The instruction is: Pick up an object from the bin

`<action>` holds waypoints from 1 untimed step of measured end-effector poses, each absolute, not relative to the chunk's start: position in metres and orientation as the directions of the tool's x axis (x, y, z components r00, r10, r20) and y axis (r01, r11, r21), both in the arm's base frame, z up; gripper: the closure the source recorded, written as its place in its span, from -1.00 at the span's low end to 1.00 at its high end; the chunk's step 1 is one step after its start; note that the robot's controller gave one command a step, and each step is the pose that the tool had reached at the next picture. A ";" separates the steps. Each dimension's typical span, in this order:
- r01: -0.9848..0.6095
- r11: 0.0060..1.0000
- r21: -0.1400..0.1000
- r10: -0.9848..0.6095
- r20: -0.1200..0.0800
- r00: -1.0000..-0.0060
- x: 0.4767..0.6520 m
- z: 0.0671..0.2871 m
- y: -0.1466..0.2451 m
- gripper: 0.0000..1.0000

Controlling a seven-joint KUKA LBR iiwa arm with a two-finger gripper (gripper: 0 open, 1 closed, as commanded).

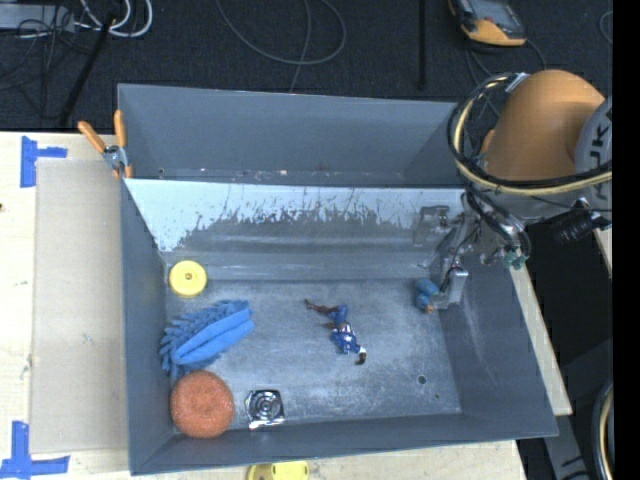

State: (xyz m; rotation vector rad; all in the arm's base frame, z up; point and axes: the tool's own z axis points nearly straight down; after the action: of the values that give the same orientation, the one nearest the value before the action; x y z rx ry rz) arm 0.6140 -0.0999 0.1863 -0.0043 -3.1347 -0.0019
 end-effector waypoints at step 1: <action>0.001 1.000 0.000 0.001 -0.001 -1.000 0.615 0.192 -0.100 -1.00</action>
Offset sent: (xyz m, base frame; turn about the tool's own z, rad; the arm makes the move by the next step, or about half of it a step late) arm -0.0033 0.0807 -0.0702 0.0707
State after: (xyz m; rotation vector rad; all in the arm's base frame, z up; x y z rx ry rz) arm 0.6153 -0.0995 0.1915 -0.0015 -3.1424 -0.0005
